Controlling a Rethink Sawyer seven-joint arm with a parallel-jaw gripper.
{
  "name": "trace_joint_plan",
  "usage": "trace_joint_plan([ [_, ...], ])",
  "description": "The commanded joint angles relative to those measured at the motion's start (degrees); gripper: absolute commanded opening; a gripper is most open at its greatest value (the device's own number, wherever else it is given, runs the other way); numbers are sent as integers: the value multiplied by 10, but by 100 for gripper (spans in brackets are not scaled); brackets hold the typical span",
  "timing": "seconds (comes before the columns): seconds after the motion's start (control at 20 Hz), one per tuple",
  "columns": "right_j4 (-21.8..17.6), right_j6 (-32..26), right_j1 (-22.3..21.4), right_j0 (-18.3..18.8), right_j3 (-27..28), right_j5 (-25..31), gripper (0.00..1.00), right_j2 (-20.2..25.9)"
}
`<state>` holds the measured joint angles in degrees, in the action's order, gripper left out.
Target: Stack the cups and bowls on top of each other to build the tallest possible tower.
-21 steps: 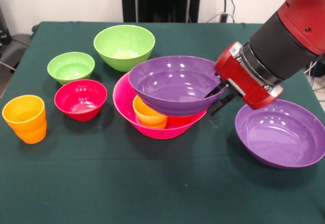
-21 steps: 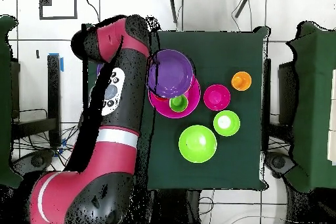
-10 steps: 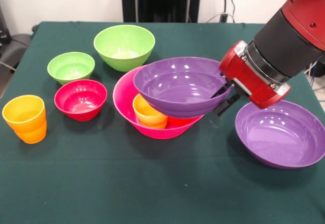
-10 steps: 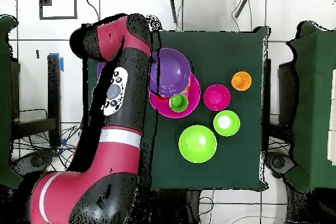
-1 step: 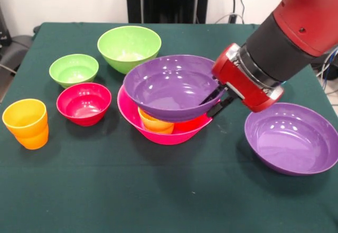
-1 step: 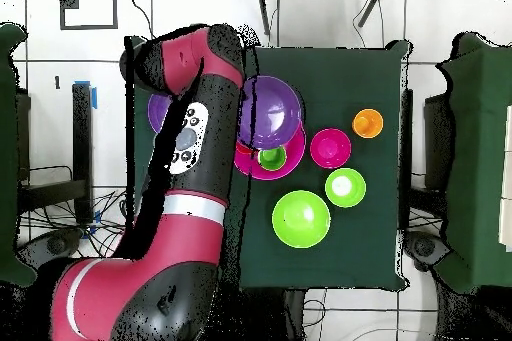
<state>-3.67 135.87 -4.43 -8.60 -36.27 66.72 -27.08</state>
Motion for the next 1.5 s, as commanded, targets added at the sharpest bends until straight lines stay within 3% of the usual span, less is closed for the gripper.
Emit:
trace_joint_plan([
  [0.05, -21, -202, -13, 22, -51, 103, 0, 73],
  [0.3, -5, -231, -9, 35, -42, 149, 0, 87],
  [0.5, -2, -231, -6, 39, -39, 151, 0, 93],
  [1.1, -17, -208, -18, 40, -74, 69, 0, 113],
  [1.5, -24, -196, -18, 37, -73, 49, 0, 113],
])
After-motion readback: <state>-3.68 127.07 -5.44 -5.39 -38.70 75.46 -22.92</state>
